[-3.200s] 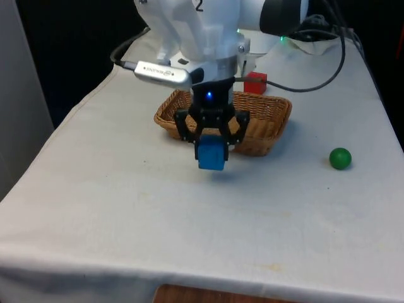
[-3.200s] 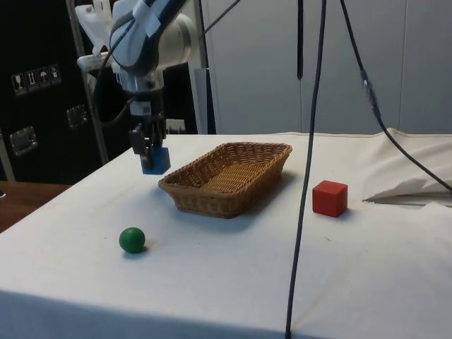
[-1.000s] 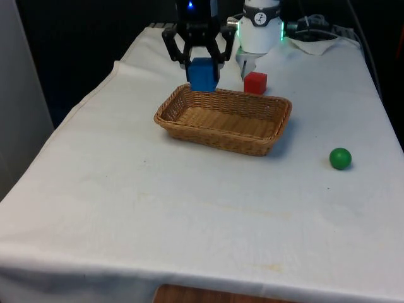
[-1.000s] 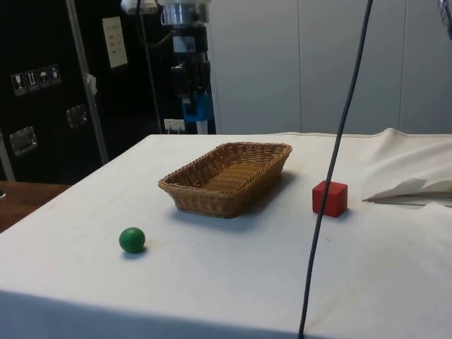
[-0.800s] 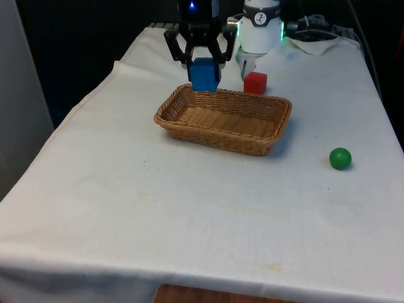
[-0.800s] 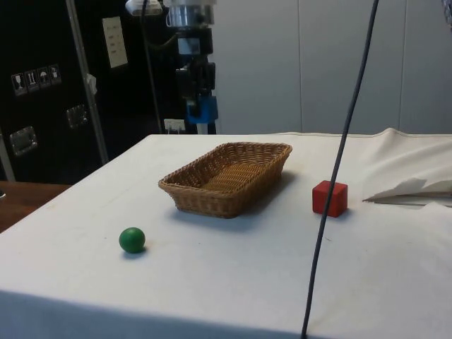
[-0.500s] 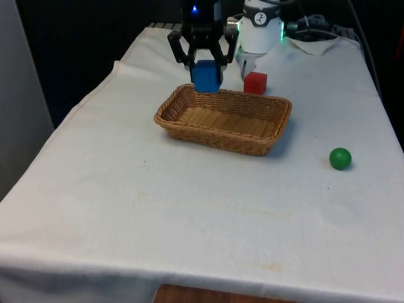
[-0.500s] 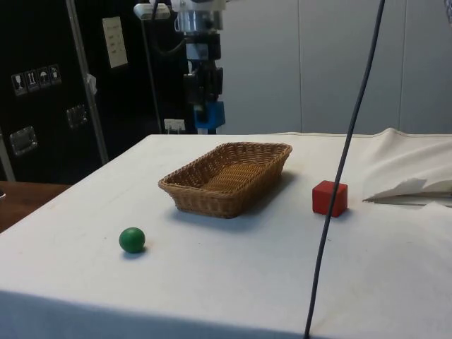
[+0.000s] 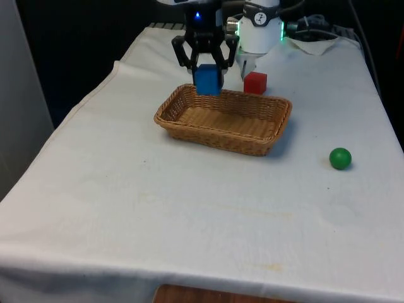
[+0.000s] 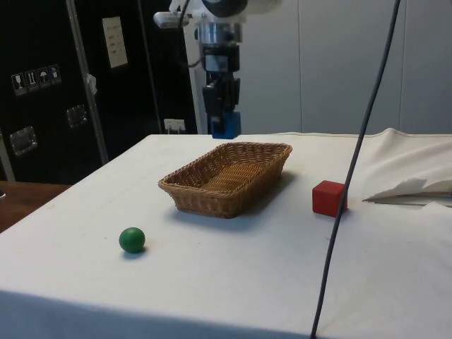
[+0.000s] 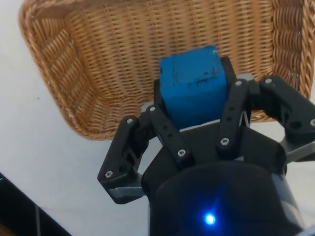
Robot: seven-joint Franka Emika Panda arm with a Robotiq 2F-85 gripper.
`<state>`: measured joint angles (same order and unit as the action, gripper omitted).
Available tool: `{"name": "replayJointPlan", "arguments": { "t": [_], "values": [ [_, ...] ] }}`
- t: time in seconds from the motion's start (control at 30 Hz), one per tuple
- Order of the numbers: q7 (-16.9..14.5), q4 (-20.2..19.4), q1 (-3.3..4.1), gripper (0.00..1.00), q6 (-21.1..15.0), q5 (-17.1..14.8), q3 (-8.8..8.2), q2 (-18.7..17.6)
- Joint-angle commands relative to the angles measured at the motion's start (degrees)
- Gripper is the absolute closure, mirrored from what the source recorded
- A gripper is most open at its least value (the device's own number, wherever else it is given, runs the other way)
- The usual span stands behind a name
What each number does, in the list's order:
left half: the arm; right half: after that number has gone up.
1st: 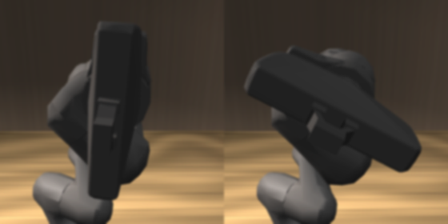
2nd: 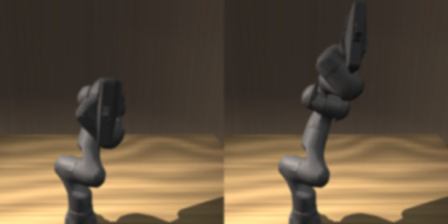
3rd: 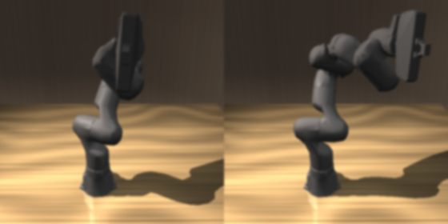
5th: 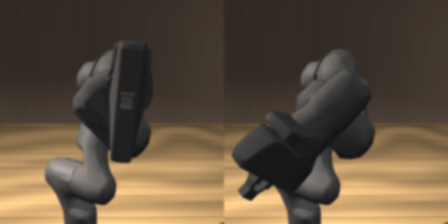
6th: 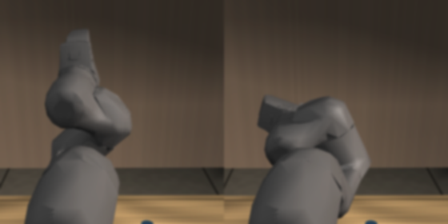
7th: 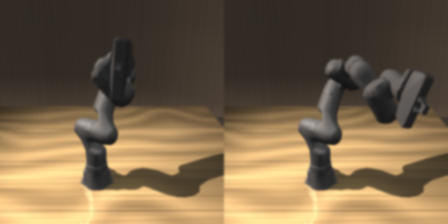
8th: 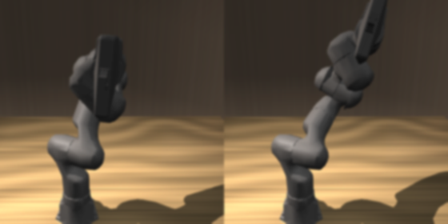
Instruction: Place all non-red objects into the basket.
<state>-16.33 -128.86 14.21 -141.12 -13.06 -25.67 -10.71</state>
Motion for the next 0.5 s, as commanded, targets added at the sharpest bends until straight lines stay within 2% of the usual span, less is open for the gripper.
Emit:
{"name": "replayJointPlan", "arguments": {
  "t": [0.0,0.13,0.17,0.2,0.37,0.43,0.47],
  "values": [
    [-0.1,-1.6,0.06,0.99,-2.1,0.2,-0.06,0.4],
    [-0.7,-4.6,0.0,0.99,-5.6,-0.4,0.17,0.5],
    [-0.5,-4.0,0.0,0.99,-4.5,0.0,0.0,0.3],
    [-0.7,-5.0,0.0,0.99,-6.3,-0.6,0.23,0.3],
    [-0.7,-6.3,-0.06,0.99,-9.7,-1.4,1.03,-1.2],
    [-0.7,-6.1,-0.17,0.99,-10.6,-2.0,1.43,-2.2],
    [-0.3,-6.3,0.0,0.99,-9.9,-0.9,0.92,-1.8]
  ]
}}
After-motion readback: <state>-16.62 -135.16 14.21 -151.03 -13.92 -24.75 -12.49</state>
